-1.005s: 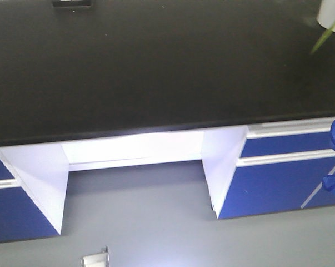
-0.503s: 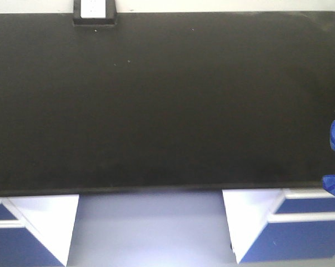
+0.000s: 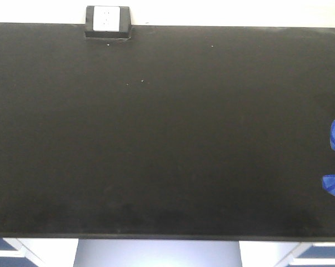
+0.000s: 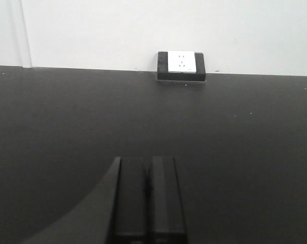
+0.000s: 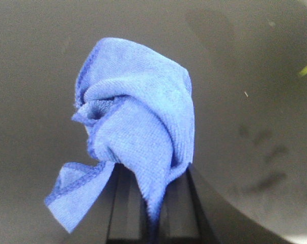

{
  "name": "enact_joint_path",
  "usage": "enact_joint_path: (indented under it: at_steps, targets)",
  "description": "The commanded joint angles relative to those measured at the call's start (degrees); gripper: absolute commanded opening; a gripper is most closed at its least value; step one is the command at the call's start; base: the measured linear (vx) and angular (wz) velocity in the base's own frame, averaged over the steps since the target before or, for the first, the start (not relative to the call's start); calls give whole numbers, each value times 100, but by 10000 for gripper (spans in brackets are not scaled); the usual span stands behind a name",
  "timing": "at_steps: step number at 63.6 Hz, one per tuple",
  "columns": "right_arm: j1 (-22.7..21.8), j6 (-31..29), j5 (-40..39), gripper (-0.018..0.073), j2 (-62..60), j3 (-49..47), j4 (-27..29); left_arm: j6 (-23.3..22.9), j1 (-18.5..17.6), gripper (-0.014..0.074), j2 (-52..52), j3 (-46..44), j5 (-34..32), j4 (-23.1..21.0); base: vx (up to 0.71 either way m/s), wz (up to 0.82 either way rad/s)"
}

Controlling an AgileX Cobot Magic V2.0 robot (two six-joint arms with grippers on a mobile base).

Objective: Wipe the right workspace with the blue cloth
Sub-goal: 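Lower the held cloth onto the bench surface with the right gripper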

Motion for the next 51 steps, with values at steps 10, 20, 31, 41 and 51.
enact_joint_path:
  at_steps: [10, 20, 31, 41, 51]
  targets:
    - [14, -50, -359, -1, 24, -174, -61, -49, 27, -6, -88, 178, -457, 5, 12, 7]
    - [14, -50, -359, -1, 24, -174, -61, -49, 27, -6, -88, 178, -457, 5, 10, 7]
    - [14, -50, -359, -1, 24, -174, -61, -49, 27, -6, -88, 178, -457, 5, 8, 5]
    - [14, -50, -367, -1, 24, -174, -55, -49, 27, -6, -88, 178, -457, 5, 5, 3]
    - [14, -23, -623, -1, 63, -174, 43, -49, 27, -6, -88, 178, -457, 5, 2, 2]
